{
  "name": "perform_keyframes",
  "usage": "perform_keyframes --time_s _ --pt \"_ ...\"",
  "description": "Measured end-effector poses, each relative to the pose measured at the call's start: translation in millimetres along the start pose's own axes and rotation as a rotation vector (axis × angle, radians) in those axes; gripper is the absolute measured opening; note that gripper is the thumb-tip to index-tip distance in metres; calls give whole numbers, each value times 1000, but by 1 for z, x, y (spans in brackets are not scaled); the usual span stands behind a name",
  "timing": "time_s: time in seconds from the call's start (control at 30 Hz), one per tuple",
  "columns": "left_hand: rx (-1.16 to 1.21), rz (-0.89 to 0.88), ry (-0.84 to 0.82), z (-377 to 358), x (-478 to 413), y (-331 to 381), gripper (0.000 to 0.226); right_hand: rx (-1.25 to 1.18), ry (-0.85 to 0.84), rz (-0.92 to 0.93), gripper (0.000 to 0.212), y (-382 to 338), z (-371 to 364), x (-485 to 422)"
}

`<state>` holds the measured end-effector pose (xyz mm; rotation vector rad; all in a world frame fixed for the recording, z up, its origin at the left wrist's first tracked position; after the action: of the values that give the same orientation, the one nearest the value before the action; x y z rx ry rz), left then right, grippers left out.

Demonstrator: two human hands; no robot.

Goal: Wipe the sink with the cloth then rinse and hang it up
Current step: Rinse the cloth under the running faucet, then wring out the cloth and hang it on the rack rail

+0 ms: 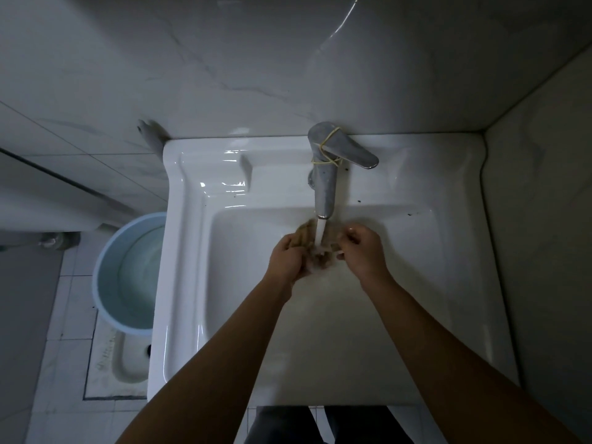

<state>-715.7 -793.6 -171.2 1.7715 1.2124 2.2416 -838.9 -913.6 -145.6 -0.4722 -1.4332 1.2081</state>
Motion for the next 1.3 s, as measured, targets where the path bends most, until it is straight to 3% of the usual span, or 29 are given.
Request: perform_keyframes --time_s 0.1,0.23,0.3,0.47,0.63,0.7,0.8,0.9,1.0,1.17,1.3 --pt "-26 29 75 16 -2 -13 23 -70 -49 0 11 -13 1 2" --pt "6 35 81 19 2 -15 26 6 -171 55 20 -25 2 10" --pt "31 38 48 16 9 -10 25 41 -139 130 11 -41 13 12" --pt "62 1 50 21 29 1 32 -188 -100 261 31 -118 36 22" --pt "58 -66 79 31 53 14 36 -61 -107 340 36 -171 33 25" --pt "31 -107 107 36 62 18 31 -72 -88 310 34 -169 33 24" --pt "-27 -173 127 44 74 26 46 -148 -69 259 32 -162 36 21" --pt "-59 -201 164 52 85 30 19 -175 -45 237 29 -145 38 20" --pt "-51 -195 204 59 88 25 17 -249 -47 152 29 -115 41 19" --pt "-53 -182 175 55 97 18 25 -183 -66 180 40 -108 39 14" --pt "-36 -179 42 42 109 24 31 -173 -198 44 51 -69 21 39"
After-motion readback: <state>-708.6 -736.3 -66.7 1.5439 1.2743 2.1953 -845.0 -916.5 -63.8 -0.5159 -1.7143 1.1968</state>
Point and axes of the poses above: each hand's wrist, its own x-axis away from the middle knuckle, its own z-axis out of the back of the hand, y = z × x, the point moved 7 cm from there along -x, towards the middle knuckle, and after that the axes turned 14 degrees about -x, right-handed, at the moved point
